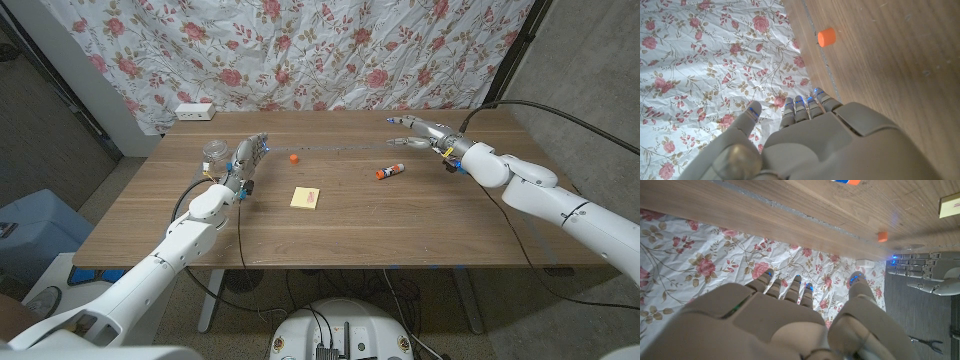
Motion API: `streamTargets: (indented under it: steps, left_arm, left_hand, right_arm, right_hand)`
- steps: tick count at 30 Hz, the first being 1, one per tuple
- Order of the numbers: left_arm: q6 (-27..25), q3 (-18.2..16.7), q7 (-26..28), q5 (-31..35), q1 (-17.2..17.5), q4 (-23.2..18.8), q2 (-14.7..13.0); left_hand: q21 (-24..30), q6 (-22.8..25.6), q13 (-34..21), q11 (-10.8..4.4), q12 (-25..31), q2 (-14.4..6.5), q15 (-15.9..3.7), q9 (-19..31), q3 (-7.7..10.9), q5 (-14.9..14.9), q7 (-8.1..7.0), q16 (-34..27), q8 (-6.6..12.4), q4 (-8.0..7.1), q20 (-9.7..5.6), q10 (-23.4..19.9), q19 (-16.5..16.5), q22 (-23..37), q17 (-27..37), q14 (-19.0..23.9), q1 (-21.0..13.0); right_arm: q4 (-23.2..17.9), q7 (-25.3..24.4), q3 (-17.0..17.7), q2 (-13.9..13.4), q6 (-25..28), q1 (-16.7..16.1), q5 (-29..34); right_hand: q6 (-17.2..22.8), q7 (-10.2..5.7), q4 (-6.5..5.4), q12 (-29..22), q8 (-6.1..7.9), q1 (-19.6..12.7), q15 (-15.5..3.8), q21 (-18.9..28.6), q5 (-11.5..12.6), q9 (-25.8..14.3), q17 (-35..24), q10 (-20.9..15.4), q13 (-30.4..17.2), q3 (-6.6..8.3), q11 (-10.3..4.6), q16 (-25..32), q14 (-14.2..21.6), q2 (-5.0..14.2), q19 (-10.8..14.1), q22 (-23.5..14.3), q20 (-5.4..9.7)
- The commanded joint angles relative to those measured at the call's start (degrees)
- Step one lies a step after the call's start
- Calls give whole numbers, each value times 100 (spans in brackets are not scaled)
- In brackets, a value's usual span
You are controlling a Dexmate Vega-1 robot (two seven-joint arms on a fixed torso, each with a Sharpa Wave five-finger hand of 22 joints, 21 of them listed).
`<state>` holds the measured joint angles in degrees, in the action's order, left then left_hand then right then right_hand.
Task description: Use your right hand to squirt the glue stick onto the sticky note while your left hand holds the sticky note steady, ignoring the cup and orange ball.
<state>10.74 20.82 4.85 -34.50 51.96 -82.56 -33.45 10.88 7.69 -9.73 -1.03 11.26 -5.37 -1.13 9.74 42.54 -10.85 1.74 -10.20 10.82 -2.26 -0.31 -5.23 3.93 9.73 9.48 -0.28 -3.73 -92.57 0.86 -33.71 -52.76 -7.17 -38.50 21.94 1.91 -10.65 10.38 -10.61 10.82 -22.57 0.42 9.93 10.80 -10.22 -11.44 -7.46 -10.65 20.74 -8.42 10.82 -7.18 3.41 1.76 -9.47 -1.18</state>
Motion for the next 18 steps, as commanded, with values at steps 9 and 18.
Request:
streamTargets:
  steps: [9,18]
  left_arm:
    - [-228,-30,98,-57,87,-202,-82]
    - [-273,-53,158,-57,137,-280,-121]
  left_hand:
    - [46,108,-17,-12,40,-496,-9,16,67,6,-16,-27,16,0,2,-77,76,12,19,56,-42]
    - [45,122,-18,-7,30,-494,-14,17,78,7,-19,-25,6,-17,10,-92,89,12,24,72,-28]
  right_arm:
    - [-470,1015,-317,-187,272,512,1307]
    - [-676,1615,-410,-163,478,677,1638]
  right_hand:
    - [226,85,36,-136,154,-315,120,88,-31,-29,2,-342,-39,-16,-37,135,205,-447,146,-6,-282]
    - [392,137,34,-178,216,-598,144,91,-17,-32,14,-549,-46,61,-3,175,348,-544,209,-5,-321]
